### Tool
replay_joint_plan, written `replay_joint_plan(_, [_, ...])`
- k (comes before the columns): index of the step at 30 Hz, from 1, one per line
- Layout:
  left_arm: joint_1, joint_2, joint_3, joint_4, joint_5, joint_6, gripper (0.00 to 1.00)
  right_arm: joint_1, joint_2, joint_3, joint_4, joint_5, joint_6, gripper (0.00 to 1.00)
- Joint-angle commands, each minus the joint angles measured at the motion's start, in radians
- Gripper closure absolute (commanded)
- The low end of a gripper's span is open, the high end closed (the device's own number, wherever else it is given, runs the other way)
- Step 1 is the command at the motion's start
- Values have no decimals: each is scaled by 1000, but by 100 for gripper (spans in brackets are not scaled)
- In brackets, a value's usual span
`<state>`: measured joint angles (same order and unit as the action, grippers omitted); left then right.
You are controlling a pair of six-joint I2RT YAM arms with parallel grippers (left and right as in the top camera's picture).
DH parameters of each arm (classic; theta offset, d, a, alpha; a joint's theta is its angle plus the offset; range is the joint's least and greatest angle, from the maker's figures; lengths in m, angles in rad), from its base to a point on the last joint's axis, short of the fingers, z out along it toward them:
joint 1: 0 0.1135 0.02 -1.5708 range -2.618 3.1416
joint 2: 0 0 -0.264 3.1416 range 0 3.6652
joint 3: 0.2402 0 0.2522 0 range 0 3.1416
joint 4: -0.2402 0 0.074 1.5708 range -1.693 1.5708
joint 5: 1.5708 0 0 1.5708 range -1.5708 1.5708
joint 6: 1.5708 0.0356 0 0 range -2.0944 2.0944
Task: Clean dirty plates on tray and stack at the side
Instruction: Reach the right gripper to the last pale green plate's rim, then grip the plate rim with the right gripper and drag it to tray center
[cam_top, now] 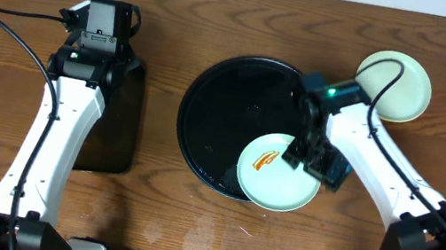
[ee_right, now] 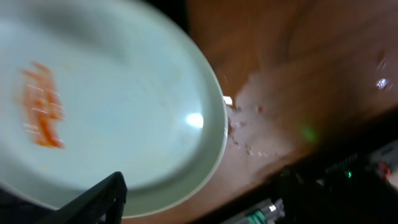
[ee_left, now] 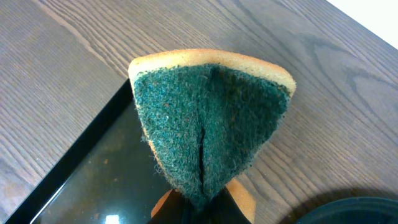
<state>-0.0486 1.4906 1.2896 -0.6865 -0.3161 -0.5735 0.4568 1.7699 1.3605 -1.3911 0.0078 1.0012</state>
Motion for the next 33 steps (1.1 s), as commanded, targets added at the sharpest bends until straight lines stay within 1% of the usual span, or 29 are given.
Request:
replay_joint_plan(1, [3,7,-10,-8,-6,-8,92,4,-1,-97,24,-74,28,22])
replay_joint_plan(4, [3,7,-10,-9,-6,-8,92,0,-1,-150,71,-124,-1,22])
replay_joint_plan(9, [3,7,-10,-9,-6,-8,92,-11,-1,-188,94,-125,-10,22])
replay_joint_plan(13, [3,7,-10,-9,-6,-8,92,-12,-1,-257,159,-71,-23,23])
replay_joint_plan(18, [3,7,-10,-13,-6,-8,92,-12,-1,-314,261,-80,-74,27])
replay_joint_plan(20, [3,7,-10,-13,-6,-8,92,-12,-1,-314,280,-82,-92,32])
replay_joint_plan(21, [3,7,-10,-13,-6,-8,92,-12,-1,-314,286,-89,-101,38])
replay_joint_plan(22, [3,7,-10,-13,-6,-8,92,-12,-1,-314,295,-89,-121,48])
replay_joint_plan(23, [3,7,-10,-13,-6,-8,92,-12,-1,-314,299,-89,-128,51])
replay_joint_plan(28, [3,7,-10,-13,-6,-8,92,-12,-1,-314,331,-88,-147,54])
replay_joint_plan(31, [3,7,-10,-13,-6,-8,92,-12,-1,-313,361,-88,-172,61])
replay_joint_plan(33, [3,7,-10,-13,-6,-8,92,-12,-1,-310,382,-88,-199,62])
